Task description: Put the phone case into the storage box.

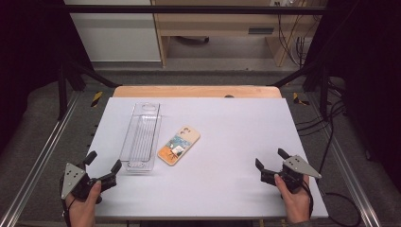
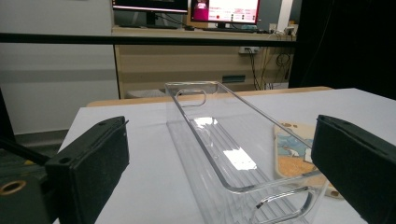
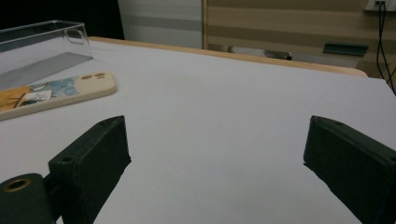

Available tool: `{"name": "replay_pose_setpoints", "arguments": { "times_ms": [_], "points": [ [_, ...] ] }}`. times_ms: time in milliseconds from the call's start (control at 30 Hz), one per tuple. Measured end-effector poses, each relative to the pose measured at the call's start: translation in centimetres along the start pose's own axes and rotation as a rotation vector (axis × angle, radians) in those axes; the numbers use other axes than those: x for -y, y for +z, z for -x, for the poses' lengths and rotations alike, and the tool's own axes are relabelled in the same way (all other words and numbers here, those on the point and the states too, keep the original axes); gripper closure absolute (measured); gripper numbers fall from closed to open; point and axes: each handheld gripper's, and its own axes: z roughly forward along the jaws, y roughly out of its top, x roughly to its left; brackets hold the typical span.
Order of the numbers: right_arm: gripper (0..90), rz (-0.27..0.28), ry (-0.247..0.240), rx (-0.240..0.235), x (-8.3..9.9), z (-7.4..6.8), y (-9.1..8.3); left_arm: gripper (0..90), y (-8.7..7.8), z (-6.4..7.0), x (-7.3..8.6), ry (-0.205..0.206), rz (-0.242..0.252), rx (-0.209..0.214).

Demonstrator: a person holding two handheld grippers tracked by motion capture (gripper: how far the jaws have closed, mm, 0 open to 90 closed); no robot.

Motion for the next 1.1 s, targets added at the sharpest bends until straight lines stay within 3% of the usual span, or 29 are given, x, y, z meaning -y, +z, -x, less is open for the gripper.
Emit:
{"name": "replay_pose_setpoints", "arguments": {
  "times_ms": [133,233,267,300,400,433,467,700,733,867,1100],
  "points": [
    [6.6,0.038,-0.017,0.010,0.3,0.1,0.1,3.6,0.0,0.2,-0.5,0.007,-0.010,0.012],
    [6.7,0.035,-0.027,0.012,0.3,0.1,0.1,3.8,0.1,0.5,-0.9,0.011,-0.013,0.019],
    [7.2,0.032,-0.026,0.015,0.3,0.2,0.0,3.9,0.2,1.1,-1.7,0.057,-0.042,0.027],
    [7.2,0.035,-0.023,0.015,0.3,0.2,0.0,3.9,0.2,1.1,-1.7,0.057,-0.042,0.027],
    [7.0,0.039,-0.019,0.017,0.3,0.3,-0.1,4.7,0.5,2.5,-3.6,0.129,-0.076,0.050],
    [7.0,0.039,-0.019,0.017,0.3,0.3,-0.1,5.1,0.5,2.5,-3.6,0.129,-0.076,0.050],
    [6.9,0.042,-0.016,0.020,0.2,0.3,-0.2,6.3,0.7,3.1,-4.6,0.162,-0.080,0.065],
    [6.6,0.042,-0.016,0.016,0.2,0.3,-0.2,16.1,1.9,4.4,-7.3,0.165,-0.119,0.078],
    [6.5,0.044,-0.014,0.016,0.2,0.3,-0.2,22.0,2.5,5.0,-8.2,0.175,-0.151,0.093],
    [6.5,0.043,-0.022,0.010,0.2,0.1,-0.2,31.4,4.1,6.6,-9.6,0.188,-0.190,0.136],
    [6.5,0.049,-0.024,0.008,0.1,0.1,-0.2,56.7,7.3,9.0,-10.9,0.213,-0.207,0.156]
  ]
}}
